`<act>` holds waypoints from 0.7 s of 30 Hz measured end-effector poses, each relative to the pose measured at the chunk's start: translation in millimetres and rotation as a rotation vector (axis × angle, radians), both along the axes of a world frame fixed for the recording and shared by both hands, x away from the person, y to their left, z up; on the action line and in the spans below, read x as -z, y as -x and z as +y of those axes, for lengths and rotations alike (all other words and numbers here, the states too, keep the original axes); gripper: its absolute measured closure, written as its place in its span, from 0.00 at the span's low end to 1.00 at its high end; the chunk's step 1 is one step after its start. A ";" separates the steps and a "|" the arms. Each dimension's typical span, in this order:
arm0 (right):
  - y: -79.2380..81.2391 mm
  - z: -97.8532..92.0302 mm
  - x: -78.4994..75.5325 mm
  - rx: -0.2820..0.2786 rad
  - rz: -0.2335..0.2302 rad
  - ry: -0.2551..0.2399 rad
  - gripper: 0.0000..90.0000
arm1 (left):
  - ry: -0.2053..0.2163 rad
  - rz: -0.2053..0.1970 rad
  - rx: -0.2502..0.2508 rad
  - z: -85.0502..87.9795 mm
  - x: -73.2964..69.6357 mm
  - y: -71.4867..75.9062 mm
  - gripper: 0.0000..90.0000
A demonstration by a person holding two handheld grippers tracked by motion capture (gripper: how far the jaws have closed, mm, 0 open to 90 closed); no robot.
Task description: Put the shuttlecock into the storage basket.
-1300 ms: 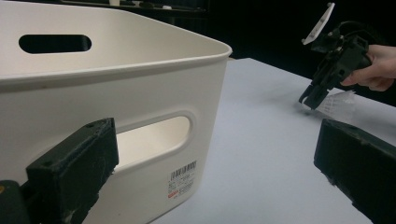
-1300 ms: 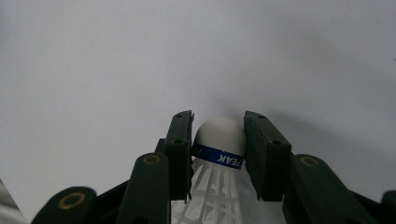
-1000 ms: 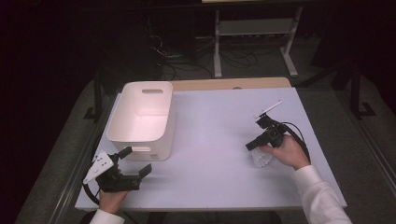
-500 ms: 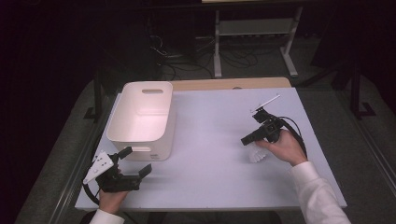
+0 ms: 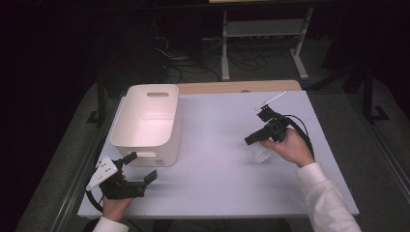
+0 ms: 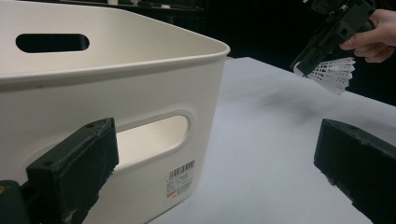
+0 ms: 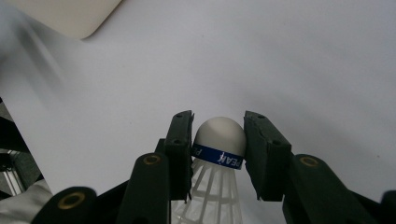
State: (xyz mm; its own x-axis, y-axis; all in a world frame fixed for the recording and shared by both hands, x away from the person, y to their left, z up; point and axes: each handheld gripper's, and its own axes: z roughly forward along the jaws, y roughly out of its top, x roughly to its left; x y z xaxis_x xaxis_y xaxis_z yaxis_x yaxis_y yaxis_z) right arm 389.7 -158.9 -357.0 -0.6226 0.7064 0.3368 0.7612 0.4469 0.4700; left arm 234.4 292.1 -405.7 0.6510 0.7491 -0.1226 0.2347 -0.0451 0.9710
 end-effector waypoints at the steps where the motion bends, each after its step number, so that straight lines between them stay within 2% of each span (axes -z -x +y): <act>1: -0.1 0.8 -1.4 -0.003 0.004 -0.002 0.69 | 0.000 0.000 0.000 -0.1 0.0 0.0 0.00; 11: -3.9 9.8 -13.0 -0.012 -0.025 -0.019 0.69 | -0.001 0.001 0.001 -0.2 0.0 0.1 0.00; 21: -5.3 17.3 -18.3 -0.017 -0.034 -0.026 0.69 | -0.002 0.000 0.005 -0.4 -0.1 -0.1 0.00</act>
